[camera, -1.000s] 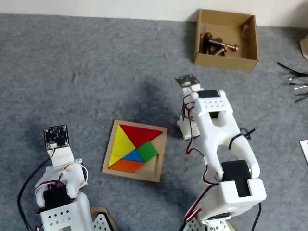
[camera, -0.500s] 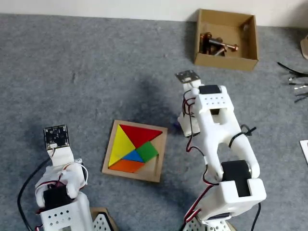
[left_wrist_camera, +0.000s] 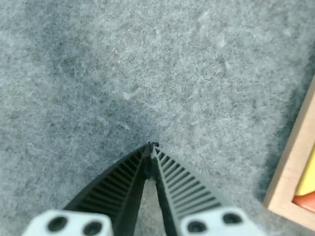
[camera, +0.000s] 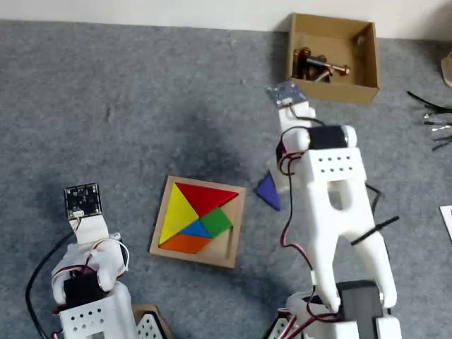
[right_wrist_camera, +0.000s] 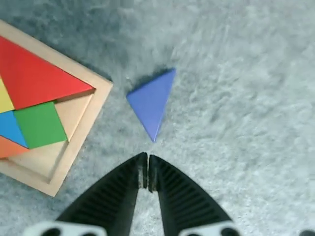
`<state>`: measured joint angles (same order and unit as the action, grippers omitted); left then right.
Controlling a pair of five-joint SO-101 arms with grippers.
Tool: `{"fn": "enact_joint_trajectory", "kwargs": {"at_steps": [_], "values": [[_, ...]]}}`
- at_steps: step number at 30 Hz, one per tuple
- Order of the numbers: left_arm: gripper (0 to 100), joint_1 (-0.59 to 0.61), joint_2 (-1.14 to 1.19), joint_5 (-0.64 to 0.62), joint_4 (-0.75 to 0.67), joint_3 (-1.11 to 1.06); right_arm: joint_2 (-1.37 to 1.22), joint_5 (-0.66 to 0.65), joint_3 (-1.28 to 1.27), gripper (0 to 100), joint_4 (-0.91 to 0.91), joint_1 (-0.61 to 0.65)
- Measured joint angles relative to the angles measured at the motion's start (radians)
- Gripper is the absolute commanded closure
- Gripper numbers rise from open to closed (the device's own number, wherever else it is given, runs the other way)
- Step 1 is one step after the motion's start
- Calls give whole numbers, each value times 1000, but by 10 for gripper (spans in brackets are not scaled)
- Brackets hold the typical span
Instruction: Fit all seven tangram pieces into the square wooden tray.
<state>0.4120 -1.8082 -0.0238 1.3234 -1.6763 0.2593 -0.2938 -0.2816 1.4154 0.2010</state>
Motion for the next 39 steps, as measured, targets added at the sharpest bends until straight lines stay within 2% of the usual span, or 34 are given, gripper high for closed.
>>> {"fn": "enact_joint_trajectory", "kwargs": {"at_steps": [2, 8, 14, 26, 39], "values": [[995, 0, 0, 0, 0, 0, 6, 0, -18, 971, -20, 14], [995, 0, 0, 0, 0, 0, -9, 0, -152, 827, -181, 61], [995, 0, 0, 0, 0, 0, -87, 0, -186, 825, -298, 121], [995, 0, 0, 0, 0, 0, -292, 0, -186, 825, -368, 124], [995, 0, 0, 0, 0, 0, -305, -34, -186, 825, -470, 178]]}}
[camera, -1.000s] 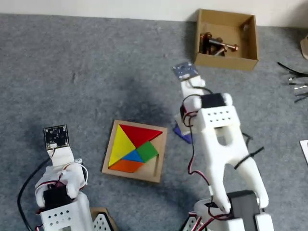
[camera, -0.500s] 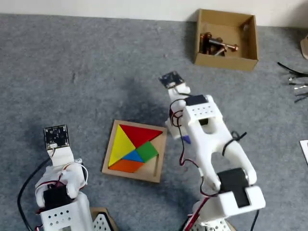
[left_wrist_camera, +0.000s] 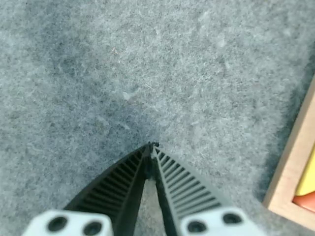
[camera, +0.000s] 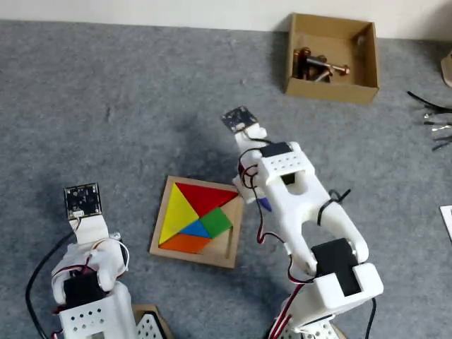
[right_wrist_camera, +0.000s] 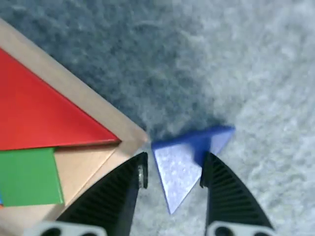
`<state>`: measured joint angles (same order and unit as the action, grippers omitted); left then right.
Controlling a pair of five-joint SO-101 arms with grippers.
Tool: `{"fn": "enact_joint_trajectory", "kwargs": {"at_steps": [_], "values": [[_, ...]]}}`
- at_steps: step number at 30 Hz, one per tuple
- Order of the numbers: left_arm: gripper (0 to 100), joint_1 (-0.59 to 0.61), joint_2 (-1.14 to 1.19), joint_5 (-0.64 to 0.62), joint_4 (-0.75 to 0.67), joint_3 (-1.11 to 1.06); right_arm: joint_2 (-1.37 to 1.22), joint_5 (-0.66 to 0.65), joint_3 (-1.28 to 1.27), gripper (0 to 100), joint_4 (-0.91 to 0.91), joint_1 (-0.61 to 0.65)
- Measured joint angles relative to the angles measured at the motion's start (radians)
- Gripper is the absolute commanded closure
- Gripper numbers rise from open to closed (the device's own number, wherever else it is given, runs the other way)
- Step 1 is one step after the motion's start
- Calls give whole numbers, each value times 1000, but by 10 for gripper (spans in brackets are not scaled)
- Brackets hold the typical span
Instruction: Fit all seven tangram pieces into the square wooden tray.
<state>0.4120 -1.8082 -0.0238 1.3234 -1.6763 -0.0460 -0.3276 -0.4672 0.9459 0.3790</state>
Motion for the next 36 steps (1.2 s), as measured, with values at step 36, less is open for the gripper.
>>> {"fn": "enact_joint_trajectory", "kwargs": {"at_steps": [36], "values": [[995, 0, 0, 0, 0, 0, -124, -192, 20, 899, 15, -121]]}}
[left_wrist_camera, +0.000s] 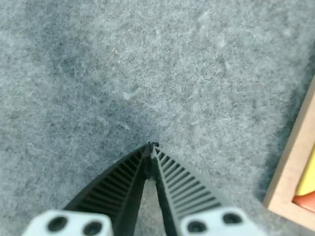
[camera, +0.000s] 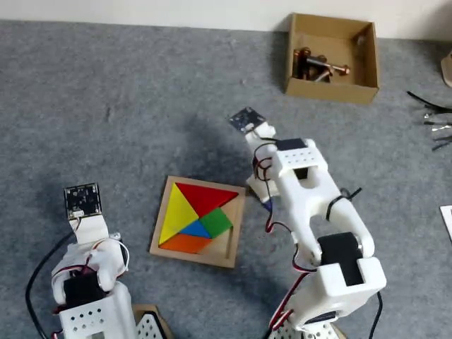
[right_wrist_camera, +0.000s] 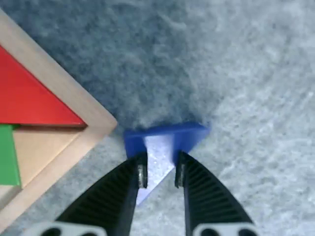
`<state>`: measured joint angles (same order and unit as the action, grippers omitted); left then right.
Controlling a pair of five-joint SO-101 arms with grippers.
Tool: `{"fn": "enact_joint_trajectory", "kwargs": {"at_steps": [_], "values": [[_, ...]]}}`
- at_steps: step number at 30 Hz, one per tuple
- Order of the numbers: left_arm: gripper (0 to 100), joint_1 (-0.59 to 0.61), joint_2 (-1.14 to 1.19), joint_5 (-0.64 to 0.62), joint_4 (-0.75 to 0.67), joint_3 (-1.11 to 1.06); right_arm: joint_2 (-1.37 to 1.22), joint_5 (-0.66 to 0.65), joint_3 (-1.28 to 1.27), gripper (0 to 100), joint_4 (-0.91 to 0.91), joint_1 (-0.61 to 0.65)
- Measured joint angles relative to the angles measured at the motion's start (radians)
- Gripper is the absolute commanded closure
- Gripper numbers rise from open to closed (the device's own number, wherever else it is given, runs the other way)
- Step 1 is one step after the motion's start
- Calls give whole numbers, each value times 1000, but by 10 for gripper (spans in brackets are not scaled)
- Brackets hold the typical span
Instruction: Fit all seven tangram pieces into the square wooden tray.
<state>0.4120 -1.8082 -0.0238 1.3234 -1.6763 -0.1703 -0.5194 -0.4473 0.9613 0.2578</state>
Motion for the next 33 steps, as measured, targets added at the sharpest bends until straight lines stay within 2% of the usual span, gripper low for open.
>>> {"fn": "enact_joint_trajectory", "kwargs": {"at_steps": [4, 9, 16, 23, 28, 33], "values": [[995, 0, 0, 0, 0, 0, -3, 2, 0, 841, 2, -40], [995, 0, 0, 0, 0, 0, -17, 3, 0, 839, 0, -98], [995, 0, 0, 0, 0, 0, 68, 40, -20, 839, 89, -86], [995, 0, 0, 0, 0, 0, 295, 64, -63, 839, 115, 26], [995, 0, 0, 0, 0, 0, 356, 64, -104, 839, 115, 118], [995, 0, 0, 0, 0, 0, 344, 64, -192, 839, 6, 133]]}}
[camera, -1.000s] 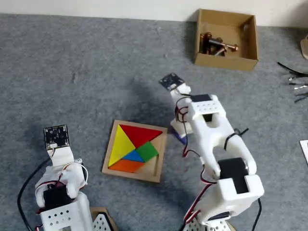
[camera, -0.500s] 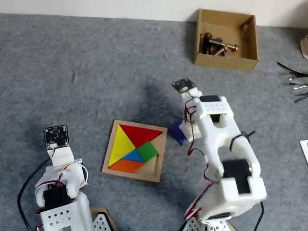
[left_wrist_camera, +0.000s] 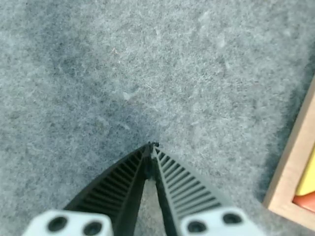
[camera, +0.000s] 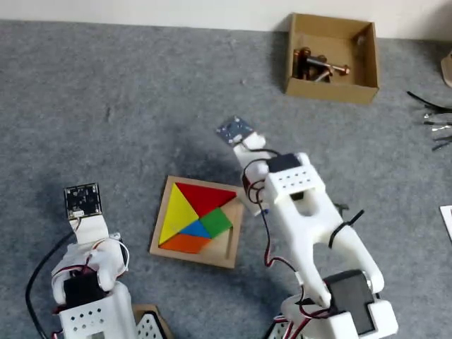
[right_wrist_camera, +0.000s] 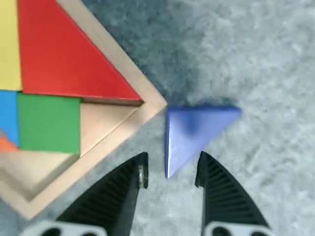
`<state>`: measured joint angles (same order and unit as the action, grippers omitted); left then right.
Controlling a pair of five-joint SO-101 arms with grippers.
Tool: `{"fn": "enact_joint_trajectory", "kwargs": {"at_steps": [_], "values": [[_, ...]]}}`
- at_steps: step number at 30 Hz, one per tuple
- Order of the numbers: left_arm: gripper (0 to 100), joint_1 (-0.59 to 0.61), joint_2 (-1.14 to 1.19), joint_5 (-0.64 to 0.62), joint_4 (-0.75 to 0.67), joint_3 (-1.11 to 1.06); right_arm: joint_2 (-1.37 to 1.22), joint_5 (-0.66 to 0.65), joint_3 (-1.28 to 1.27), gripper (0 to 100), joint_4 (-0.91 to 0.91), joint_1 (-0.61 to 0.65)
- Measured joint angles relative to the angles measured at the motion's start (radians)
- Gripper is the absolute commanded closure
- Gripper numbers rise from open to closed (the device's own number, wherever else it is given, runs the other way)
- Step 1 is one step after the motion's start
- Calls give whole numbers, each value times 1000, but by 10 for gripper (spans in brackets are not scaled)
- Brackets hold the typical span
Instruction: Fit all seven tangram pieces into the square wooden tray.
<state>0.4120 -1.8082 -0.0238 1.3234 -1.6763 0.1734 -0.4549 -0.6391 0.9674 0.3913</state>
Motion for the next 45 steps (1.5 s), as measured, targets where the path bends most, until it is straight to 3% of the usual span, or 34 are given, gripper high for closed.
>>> {"fn": "enact_joint_trajectory", "kwargs": {"at_steps": [7, 32, 45], "values": [[995, 0, 0, 0, 0, 0, -114, 0, -25, 839, -97, 0], [995, 0, 0, 0, 0, 0, -204, -41, -12, 841, -114, -104], [995, 0, 0, 0, 0, 0, -206, -21, 9, 900, -114, -172]]}}
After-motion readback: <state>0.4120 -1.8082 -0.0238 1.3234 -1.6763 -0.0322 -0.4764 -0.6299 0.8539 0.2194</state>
